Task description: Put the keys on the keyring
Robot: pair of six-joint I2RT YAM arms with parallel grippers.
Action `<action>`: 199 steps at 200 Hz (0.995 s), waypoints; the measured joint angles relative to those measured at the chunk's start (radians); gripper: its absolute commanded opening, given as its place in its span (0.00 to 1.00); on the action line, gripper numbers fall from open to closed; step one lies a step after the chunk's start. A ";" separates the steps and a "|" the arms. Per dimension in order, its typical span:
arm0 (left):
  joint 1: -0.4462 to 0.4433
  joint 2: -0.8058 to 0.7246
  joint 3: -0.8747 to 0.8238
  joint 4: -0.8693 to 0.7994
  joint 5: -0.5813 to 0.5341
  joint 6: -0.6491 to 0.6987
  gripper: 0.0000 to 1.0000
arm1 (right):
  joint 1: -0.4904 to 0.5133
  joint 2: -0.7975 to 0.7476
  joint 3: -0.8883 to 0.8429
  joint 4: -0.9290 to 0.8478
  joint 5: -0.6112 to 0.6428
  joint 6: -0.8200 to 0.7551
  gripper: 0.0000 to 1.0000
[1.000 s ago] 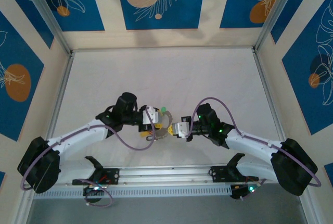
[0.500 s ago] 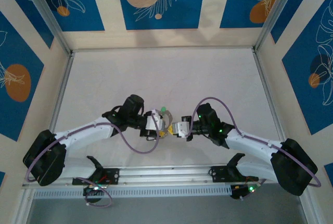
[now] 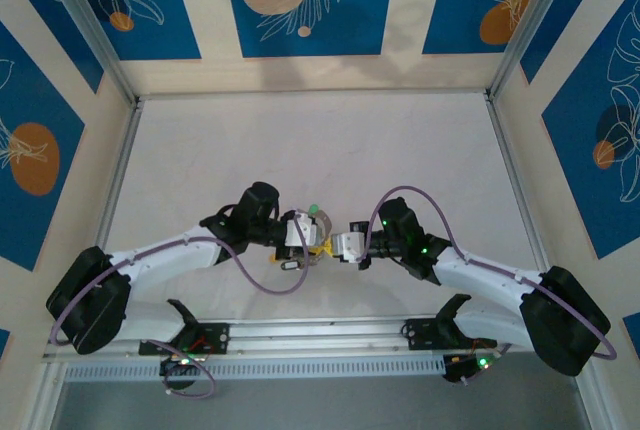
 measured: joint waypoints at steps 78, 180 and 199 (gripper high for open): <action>0.000 0.000 -0.019 -0.003 -0.030 0.008 0.29 | 0.000 0.000 0.000 0.000 0.000 0.000 0.00; -0.025 0.001 -0.035 0.024 -0.070 0.027 0.13 | 0.000 0.000 0.000 0.000 0.000 0.000 0.00; -0.029 0.003 -0.037 0.025 -0.072 0.032 0.00 | -0.002 0.000 0.000 0.001 0.006 0.000 0.00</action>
